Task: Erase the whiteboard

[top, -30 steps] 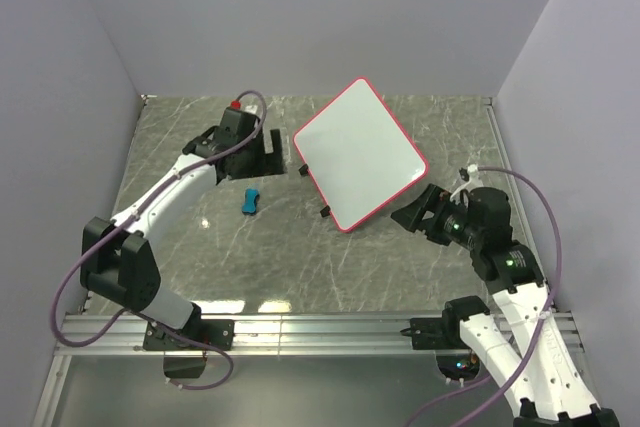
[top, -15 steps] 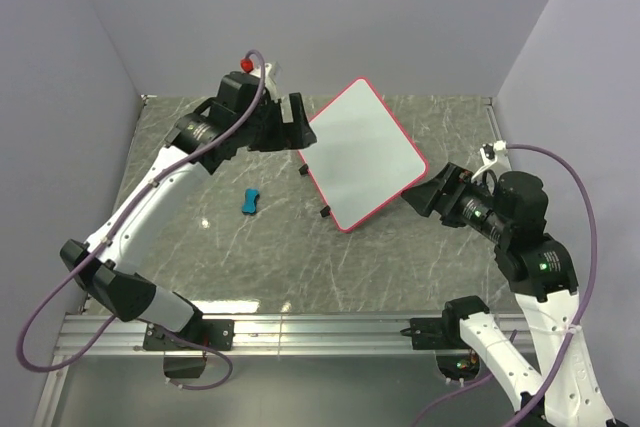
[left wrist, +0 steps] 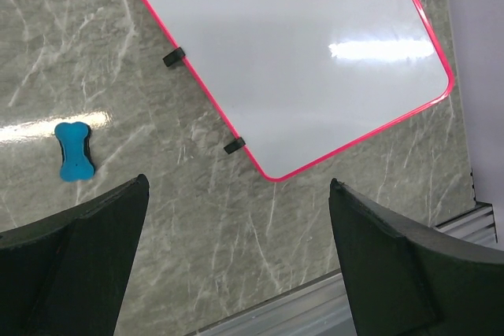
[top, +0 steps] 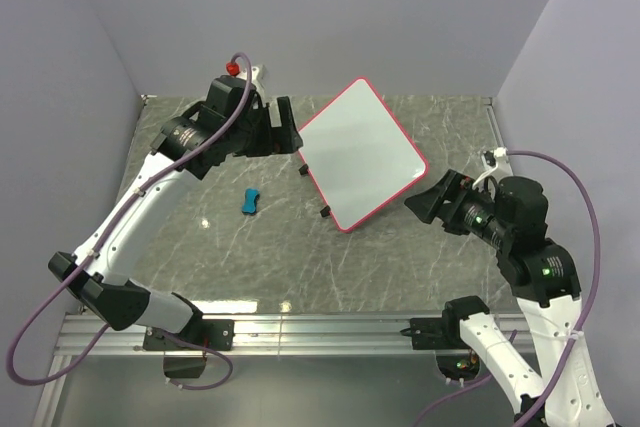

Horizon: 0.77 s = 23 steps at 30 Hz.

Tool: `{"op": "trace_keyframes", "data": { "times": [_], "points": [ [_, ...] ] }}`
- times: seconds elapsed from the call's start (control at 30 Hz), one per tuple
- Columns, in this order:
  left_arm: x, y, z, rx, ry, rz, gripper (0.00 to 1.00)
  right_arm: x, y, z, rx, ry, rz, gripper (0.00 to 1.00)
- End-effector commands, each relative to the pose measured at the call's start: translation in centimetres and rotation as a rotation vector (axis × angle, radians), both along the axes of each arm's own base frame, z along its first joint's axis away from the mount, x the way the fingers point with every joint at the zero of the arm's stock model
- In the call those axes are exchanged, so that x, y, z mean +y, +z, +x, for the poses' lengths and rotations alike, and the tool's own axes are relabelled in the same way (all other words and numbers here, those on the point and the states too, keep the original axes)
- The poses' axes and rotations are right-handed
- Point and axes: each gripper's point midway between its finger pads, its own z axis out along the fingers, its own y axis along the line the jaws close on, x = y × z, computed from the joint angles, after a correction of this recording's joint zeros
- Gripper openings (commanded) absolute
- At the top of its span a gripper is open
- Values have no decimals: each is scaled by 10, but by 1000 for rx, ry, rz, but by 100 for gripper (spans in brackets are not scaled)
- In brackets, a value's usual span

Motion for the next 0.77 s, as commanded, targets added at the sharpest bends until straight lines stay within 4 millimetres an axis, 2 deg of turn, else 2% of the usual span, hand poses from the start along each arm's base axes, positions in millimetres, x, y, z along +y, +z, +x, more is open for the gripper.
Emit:
{"op": "trace_keyframes", "data": {
  "times": [0.0, 0.43, 0.73],
  "points": [
    [8, 22, -6, -51, 21, -16, 99, -4, 14, -3, -51, -6, -17, 88],
    [15, 19, -7, -55, 34, 10, 100, -5, 11, -5, -48, -15, -14, 88],
    [26, 27, -2, -99, 81, 37, 100, -6, 8, -5, -44, -22, -11, 88]
  ]
}}
